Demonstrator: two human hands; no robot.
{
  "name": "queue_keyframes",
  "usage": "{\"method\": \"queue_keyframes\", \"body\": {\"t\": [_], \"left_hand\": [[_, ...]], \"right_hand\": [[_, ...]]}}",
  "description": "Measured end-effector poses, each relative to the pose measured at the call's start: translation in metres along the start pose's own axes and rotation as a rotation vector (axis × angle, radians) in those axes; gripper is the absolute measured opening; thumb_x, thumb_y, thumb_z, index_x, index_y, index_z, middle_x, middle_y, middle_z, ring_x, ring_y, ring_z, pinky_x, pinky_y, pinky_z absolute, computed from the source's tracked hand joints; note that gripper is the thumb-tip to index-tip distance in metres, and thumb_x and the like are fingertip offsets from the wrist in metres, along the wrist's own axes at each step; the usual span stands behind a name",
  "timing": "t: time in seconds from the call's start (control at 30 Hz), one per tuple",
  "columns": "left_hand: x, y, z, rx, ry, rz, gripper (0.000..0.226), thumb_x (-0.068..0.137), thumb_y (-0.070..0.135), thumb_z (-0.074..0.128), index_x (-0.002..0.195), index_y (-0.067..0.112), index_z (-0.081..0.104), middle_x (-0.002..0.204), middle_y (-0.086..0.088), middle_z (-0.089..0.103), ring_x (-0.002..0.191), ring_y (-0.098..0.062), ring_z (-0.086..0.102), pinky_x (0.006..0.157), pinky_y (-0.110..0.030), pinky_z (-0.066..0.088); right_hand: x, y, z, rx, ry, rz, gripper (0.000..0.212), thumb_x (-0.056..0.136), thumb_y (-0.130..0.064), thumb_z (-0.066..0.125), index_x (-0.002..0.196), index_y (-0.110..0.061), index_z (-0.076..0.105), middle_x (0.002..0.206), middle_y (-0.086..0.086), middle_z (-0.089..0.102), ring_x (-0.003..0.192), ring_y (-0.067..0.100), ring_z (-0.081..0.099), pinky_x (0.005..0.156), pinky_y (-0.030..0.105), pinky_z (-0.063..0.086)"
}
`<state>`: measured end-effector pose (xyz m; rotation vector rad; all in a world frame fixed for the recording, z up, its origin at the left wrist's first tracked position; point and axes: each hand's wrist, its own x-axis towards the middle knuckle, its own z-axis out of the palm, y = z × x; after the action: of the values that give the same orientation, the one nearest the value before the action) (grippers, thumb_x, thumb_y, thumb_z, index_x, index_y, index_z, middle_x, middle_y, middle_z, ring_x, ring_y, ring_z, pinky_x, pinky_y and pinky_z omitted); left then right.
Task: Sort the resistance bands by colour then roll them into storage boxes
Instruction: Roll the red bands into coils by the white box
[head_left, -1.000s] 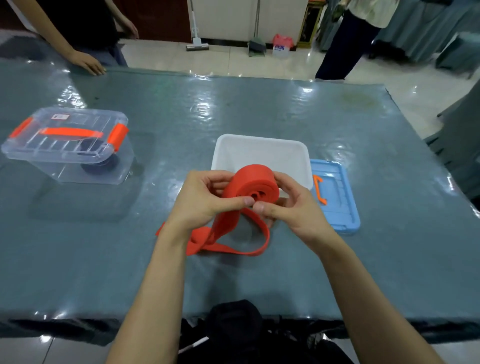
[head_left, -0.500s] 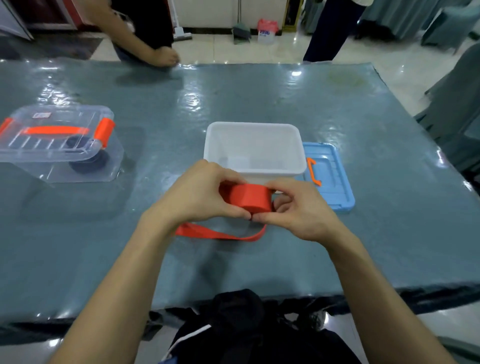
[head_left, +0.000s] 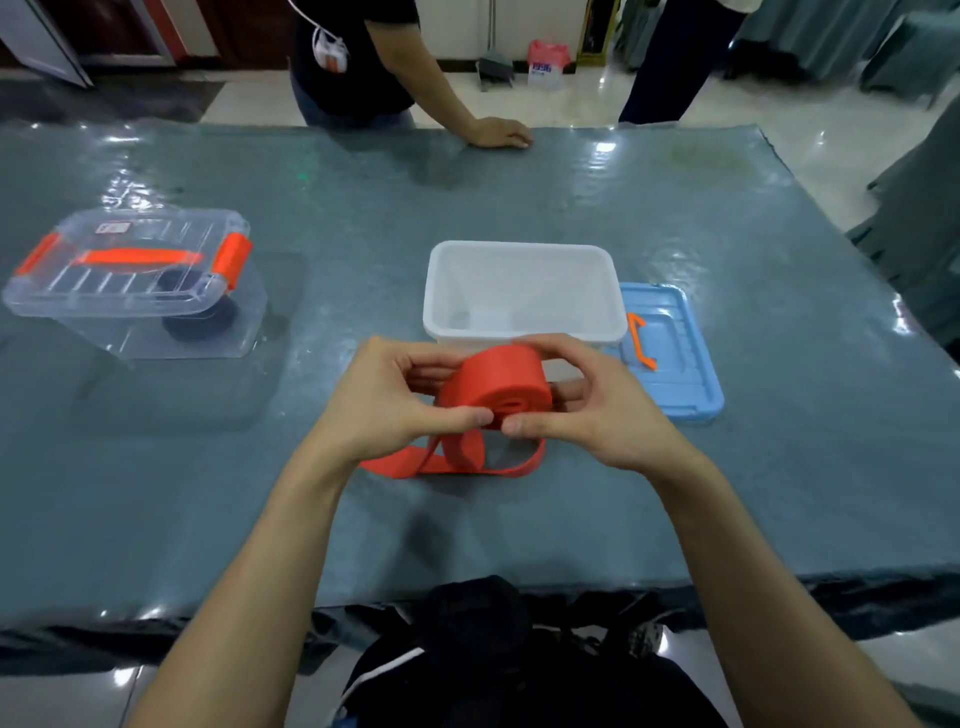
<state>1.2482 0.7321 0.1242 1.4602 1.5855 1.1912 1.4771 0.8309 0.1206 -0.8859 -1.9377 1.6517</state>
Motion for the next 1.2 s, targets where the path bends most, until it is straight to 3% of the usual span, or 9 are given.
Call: {"method": "queue_keyframes", "body": {"t": [0.1, 0.2, 0.33, 0.5, 0.67, 0.73, 0.87, 1.07, 1.2], "left_hand": [[0.002, 0.003, 0.001, 0.237, -0.1, 0.008, 0.041, 0.067, 0.022, 0.099, 0.106, 0.026, 0.086, 0.091, 0.016, 0.083, 0.092, -0.001, 0.079, 0.092, -0.029, 0.064], [0.008, 0.014, -0.001, 0.482, -0.148, 0.108, 0.044, 0.066, 0.05, 0.086, 0.104, 0.028, 0.084, 0.088, 0.016, 0.082, 0.085, -0.001, 0.078, 0.085, -0.038, 0.064], [0.012, 0.022, -0.013, 0.22, -0.146, 0.054, 0.064, 0.065, 0.024, 0.104, 0.124, 0.025, 0.081, 0.108, 0.015, 0.083, 0.106, 0.001, 0.076, 0.101, -0.021, 0.057], [0.019, 0.023, -0.007, -0.275, -0.076, 0.048, 0.061, 0.059, 0.01, 0.103, 0.113, 0.03, 0.083, 0.108, 0.003, 0.083, 0.104, -0.01, 0.078, 0.095, -0.023, 0.059], [0.023, 0.029, -0.001, -0.271, -0.011, 0.006, 0.055, 0.053, 0.013, 0.097, 0.106, 0.013, 0.08, 0.096, -0.005, 0.084, 0.089, -0.015, 0.081, 0.085, -0.026, 0.063], [0.02, 0.026, -0.002, -0.204, -0.05, -0.028, 0.054, 0.054, 0.015, 0.098, 0.105, 0.01, 0.081, 0.093, -0.008, 0.084, 0.086, -0.017, 0.081, 0.084, -0.03, 0.065], [0.016, 0.028, -0.002, 0.075, -0.112, -0.018, 0.048, 0.061, 0.016, 0.104, 0.104, 0.019, 0.085, 0.088, 0.007, 0.084, 0.084, -0.006, 0.08, 0.086, -0.026, 0.063], [0.022, 0.036, -0.002, 0.566, -0.168, 0.104, 0.047, 0.059, 0.065, 0.088, 0.098, 0.04, 0.081, 0.075, 0.021, 0.076, 0.075, 0.0, 0.075, 0.076, -0.04, 0.062], [0.024, 0.043, 0.004, 0.859, -0.185, 0.248, 0.052, 0.063, 0.075, 0.074, 0.101, 0.039, 0.081, 0.066, 0.011, 0.069, 0.063, -0.015, 0.063, 0.066, -0.039, 0.055]], "right_hand": [[0.003, -0.001, -0.002, -0.366, 0.009, -0.053, 0.071, 0.068, -0.036, 0.102, 0.131, -0.04, 0.068, 0.117, -0.015, 0.071, 0.064, 0.006, 0.061, 0.066, 0.028, 0.053], [0.005, 0.003, 0.004, -0.447, -0.03, -0.131, 0.045, 0.077, -0.039, 0.094, 0.116, -0.032, 0.073, 0.101, -0.009, 0.076, 0.077, 0.009, 0.068, 0.072, 0.042, 0.058], [-0.004, -0.005, 0.0, -0.087, 0.106, -0.128, 0.047, 0.075, -0.02, 0.098, 0.113, -0.038, 0.076, 0.095, -0.003, 0.082, 0.083, 0.026, 0.08, 0.083, 0.05, 0.065], [-0.001, -0.024, 0.004, 0.327, 0.235, -0.159, 0.046, 0.069, -0.016, 0.093, 0.112, -0.016, 0.076, 0.1, 0.005, 0.079, 0.081, 0.031, 0.079, 0.076, 0.047, 0.067], [-0.006, -0.006, 0.017, 0.467, 0.174, -0.072, 0.053, 0.073, -0.019, 0.09, 0.121, -0.011, 0.07, 0.108, 0.01, 0.078, 0.088, 0.036, 0.079, 0.08, 0.05, 0.067], [-0.01, -0.003, 0.008, 0.294, 0.106, -0.048, 0.057, 0.073, -0.026, 0.096, 0.124, -0.019, 0.071, 0.117, 0.01, 0.077, 0.085, 0.041, 0.079, 0.072, 0.049, 0.065], [-0.015, -0.014, -0.008, -0.14, 0.069, 0.016, 0.065, 0.07, -0.032, 0.099, 0.127, -0.04, 0.07, 0.122, -0.007, 0.073, 0.054, 0.029, 0.068, 0.045, 0.023, 0.048], [-0.013, -0.007, -0.003, -0.431, 0.051, -0.049, 0.042, 0.084, -0.038, 0.09, 0.117, -0.044, 0.066, 0.07, -0.004, 0.075, 0.06, 0.012, 0.073, 0.066, 0.04, 0.061], [-0.011, -0.012, 0.0, -0.63, 0.032, -0.074, 0.042, 0.081, -0.041, 0.09, 0.114, -0.031, 0.067, 0.069, -0.022, 0.062, 0.069, -0.004, 0.064, 0.061, 0.015, 0.042]]}}
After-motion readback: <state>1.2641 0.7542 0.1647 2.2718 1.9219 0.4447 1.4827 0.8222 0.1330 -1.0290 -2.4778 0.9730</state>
